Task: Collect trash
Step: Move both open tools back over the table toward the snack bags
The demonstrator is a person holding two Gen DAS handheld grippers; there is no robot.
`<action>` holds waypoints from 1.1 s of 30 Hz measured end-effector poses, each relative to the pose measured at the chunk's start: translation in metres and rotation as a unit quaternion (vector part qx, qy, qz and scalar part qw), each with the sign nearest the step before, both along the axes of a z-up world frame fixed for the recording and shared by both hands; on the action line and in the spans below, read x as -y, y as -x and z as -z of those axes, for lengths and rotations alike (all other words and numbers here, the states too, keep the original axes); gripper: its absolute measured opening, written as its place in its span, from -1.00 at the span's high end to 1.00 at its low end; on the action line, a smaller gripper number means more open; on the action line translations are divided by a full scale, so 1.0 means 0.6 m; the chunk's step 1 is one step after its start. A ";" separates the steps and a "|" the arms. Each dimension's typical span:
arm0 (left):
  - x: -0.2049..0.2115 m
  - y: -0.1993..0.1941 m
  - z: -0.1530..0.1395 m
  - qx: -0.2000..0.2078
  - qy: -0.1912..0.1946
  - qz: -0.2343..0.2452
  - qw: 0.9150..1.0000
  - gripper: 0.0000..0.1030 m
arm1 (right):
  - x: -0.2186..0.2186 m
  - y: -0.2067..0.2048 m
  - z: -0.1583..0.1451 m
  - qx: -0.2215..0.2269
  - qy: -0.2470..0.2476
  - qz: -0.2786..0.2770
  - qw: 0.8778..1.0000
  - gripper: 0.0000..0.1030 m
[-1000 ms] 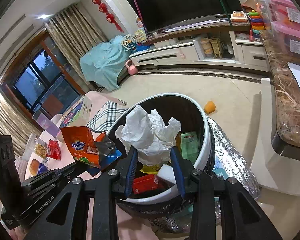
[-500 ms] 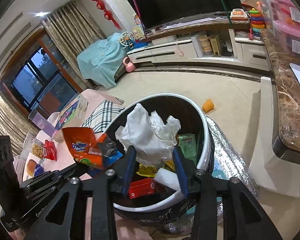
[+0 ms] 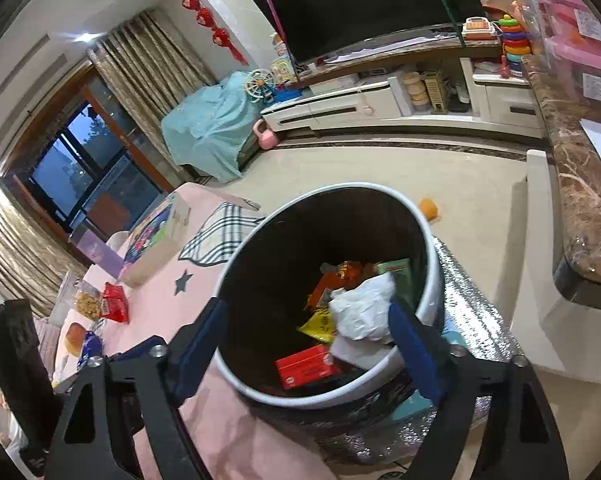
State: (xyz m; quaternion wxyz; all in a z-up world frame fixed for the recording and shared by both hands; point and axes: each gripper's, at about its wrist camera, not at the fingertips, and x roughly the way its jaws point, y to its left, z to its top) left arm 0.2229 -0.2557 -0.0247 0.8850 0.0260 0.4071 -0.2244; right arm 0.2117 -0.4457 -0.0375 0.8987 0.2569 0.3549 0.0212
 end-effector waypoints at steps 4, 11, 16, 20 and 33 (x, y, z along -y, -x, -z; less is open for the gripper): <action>-0.041 0.003 0.007 -0.007 0.010 -0.029 0.999 -0.04 | -0.026 0.008 -0.003 0.004 0.001 -0.011 1.000 -0.76; -0.110 0.026 0.017 -0.003 0.016 -0.068 0.998 -0.12 | -0.079 0.015 -0.005 0.010 0.001 -0.030 0.999 -0.81; -0.159 0.041 0.024 0.000 0.017 -0.091 0.996 -0.20 | -0.119 0.018 0.001 0.009 0.004 -0.049 0.999 -0.86; -0.202 0.052 0.030 0.003 0.015 -0.115 0.993 -0.23 | -0.152 0.021 0.006 0.007 0.008 -0.065 0.998 -0.91; -0.326 0.090 0.047 0.004 0.018 -0.185 0.983 -0.25 | -0.251 0.015 0.025 -0.003 0.016 -0.110 0.994 -0.91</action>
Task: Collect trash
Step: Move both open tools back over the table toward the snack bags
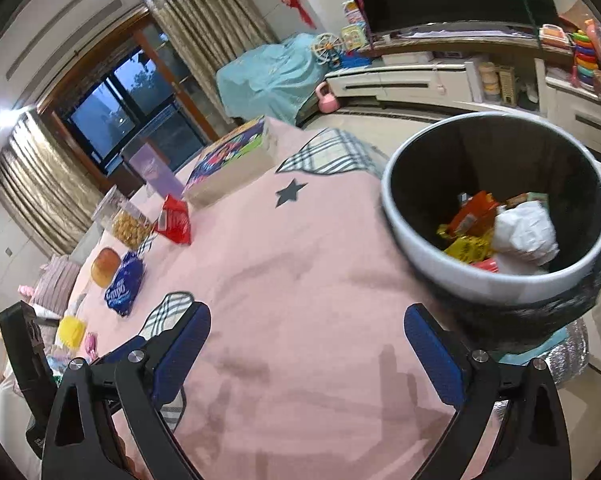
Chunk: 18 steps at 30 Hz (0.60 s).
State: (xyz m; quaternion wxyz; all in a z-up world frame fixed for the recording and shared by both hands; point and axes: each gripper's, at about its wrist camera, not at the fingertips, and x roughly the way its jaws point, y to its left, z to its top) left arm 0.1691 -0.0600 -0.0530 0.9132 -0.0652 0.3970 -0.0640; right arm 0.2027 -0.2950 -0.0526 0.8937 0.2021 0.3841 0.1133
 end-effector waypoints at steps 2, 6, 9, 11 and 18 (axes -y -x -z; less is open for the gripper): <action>-0.020 0.003 0.002 -0.001 0.005 -0.012 1.000 -0.25 | -0.017 -0.003 0.003 -0.002 0.003 -0.009 1.000 -0.91; -0.054 0.008 0.008 -0.005 0.012 -0.036 0.999 -0.26 | -0.047 -0.005 0.007 -0.004 0.006 -0.024 1.000 -0.91; -0.076 0.012 0.014 -0.008 0.015 -0.048 0.999 -0.26 | -0.070 -0.009 0.010 -0.006 0.009 -0.037 0.999 -0.91; -0.090 0.013 0.017 -0.009 0.016 -0.057 0.998 -0.26 | -0.082 -0.012 0.011 -0.007 0.010 -0.043 0.999 -0.91; -0.135 0.020 0.021 -0.015 0.021 -0.084 0.996 -0.27 | -0.125 -0.024 0.016 -0.008 0.015 -0.067 0.998 -0.91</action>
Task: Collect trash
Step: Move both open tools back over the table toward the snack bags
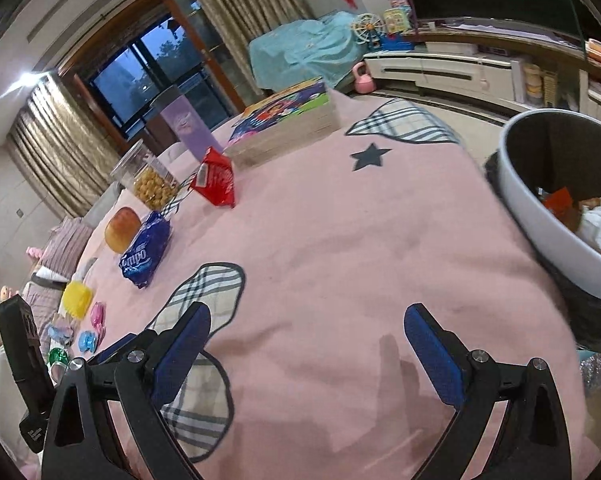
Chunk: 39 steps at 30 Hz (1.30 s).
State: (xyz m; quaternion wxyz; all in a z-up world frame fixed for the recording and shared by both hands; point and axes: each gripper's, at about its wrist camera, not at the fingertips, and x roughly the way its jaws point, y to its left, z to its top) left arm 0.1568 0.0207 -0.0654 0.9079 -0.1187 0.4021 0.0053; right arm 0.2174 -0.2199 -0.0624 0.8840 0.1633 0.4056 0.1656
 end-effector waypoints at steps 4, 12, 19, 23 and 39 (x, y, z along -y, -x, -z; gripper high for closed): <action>-0.025 0.001 0.002 -0.004 0.003 -0.013 1.000 -0.28 | -0.023 -0.010 0.001 -0.001 0.001 -0.013 1.000 -0.91; -0.069 -0.003 0.009 -0.010 0.008 -0.040 0.999 -0.30 | -0.071 -0.033 0.002 -0.001 0.004 -0.042 0.999 -0.91; -0.101 -0.015 0.011 -0.014 0.009 -0.054 0.998 -0.33 | -0.109 -0.057 0.005 -0.001 0.008 -0.059 0.998 -0.91; -0.117 -0.023 0.012 -0.016 0.012 -0.062 0.998 -0.36 | -0.133 -0.073 0.006 -0.001 0.009 -0.069 0.998 -0.91; -0.147 -0.095 0.005 -0.015 0.006 -0.066 0.998 -0.47 | -0.206 -0.167 0.018 -0.005 0.013 -0.088 0.996 -0.91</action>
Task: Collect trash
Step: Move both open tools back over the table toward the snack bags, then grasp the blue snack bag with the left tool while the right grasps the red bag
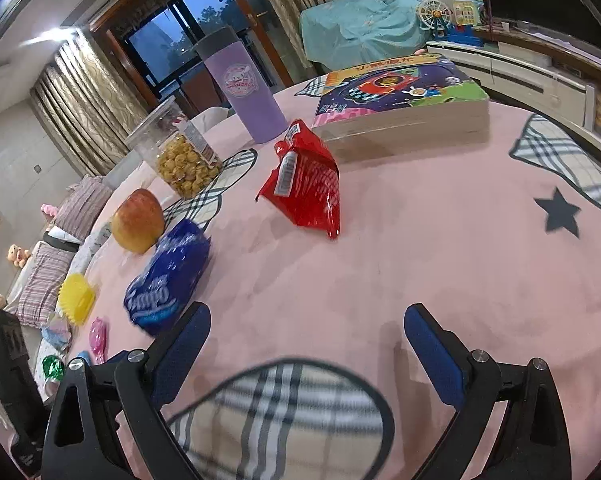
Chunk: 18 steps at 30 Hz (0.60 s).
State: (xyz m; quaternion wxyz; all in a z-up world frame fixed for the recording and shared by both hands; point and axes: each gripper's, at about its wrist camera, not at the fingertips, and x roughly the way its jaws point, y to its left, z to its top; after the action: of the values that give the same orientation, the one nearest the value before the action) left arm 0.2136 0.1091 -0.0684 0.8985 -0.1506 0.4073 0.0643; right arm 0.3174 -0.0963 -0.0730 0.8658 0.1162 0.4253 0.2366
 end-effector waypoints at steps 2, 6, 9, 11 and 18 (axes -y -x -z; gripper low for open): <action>-0.002 -0.012 0.000 0.000 0.001 0.000 1.000 -0.47 | -0.002 -0.012 0.002 -0.003 -0.004 0.001 1.000 -0.91; -0.006 -0.034 0.002 0.001 0.003 0.000 1.000 -0.47 | -0.010 -0.043 0.003 -0.008 -0.009 0.002 1.000 -0.91; -0.009 -0.047 0.003 0.002 0.007 -0.001 1.000 -0.47 | -0.019 -0.063 0.005 -0.012 -0.012 -0.001 1.000 -0.91; -0.010 -0.057 0.004 0.002 0.008 0.000 1.000 -0.47 | -0.025 -0.076 0.008 -0.013 -0.012 0.001 1.000 -0.91; -0.011 -0.076 0.006 0.007 0.005 -0.001 1.000 -0.47 | -0.030 -0.113 0.012 -0.010 -0.014 0.013 1.000 -0.90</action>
State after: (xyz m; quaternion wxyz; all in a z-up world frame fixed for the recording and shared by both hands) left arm 0.2592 0.1158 -0.0722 0.9005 -0.1556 0.4012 0.0620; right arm 0.3851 -0.0783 -0.0804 0.8628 0.1363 0.4291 0.2299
